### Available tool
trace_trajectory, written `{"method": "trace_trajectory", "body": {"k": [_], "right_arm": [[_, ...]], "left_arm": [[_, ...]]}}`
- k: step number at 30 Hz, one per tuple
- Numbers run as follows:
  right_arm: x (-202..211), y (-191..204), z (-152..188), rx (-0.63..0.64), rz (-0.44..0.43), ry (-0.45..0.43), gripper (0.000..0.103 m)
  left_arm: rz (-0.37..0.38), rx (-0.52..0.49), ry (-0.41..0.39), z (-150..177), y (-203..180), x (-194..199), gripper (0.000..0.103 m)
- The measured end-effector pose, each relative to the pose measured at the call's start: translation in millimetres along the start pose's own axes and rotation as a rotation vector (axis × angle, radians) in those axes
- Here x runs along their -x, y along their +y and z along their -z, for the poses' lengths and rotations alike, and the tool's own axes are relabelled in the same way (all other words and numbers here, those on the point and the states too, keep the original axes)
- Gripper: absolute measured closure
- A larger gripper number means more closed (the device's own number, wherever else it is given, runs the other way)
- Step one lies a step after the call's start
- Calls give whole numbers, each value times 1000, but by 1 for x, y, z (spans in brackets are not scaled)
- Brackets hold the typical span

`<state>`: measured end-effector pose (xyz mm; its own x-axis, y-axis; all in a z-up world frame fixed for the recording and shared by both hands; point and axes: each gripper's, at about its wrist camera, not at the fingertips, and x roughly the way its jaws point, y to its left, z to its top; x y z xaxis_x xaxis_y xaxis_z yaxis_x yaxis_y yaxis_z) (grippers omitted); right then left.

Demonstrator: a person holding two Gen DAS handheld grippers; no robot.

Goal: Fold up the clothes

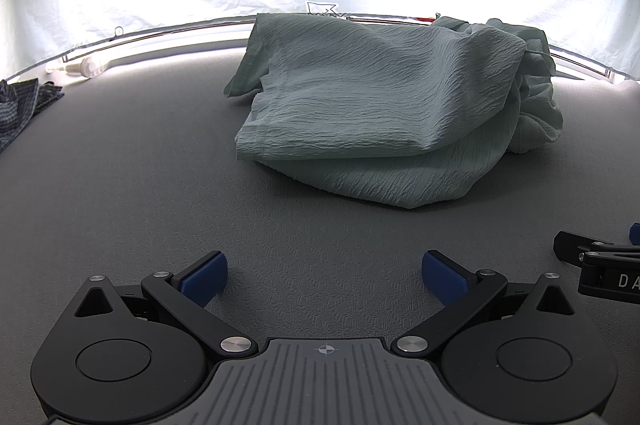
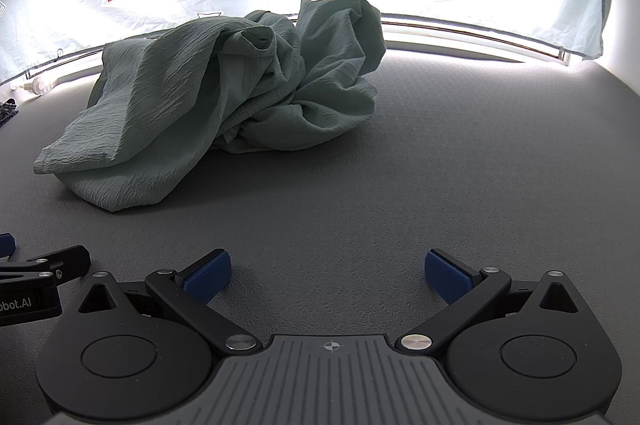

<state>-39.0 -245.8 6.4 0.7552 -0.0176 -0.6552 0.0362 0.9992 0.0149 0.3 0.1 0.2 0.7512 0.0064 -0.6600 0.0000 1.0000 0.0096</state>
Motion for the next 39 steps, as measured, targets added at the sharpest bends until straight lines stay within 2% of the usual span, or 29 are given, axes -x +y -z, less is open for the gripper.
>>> {"method": "trace_trajectory", "body": {"k": [16,21,26,32,35,39], "right_arm": [[0,2,0,2,2,3,0],[0,5,-2,-13,22,12,0],[-2,7,-6,-35,44,29,0],[-5,4,-15,-36,45,39,4],[-5,-6,-23,-71,3,32,4],[-11,-18,-33,-94,-26,50,4]], "left_arm": [[-2,-5,8,-1,-2,0,0],[6,0,44,-9,-2,0,0],[72,-54,53,-21,-8,5,1],[141,-2,24,-47,-20,12,1],[141,-23,20,-61,-36,12,0],[102,-29,16,-82,-54,6,1]]}}
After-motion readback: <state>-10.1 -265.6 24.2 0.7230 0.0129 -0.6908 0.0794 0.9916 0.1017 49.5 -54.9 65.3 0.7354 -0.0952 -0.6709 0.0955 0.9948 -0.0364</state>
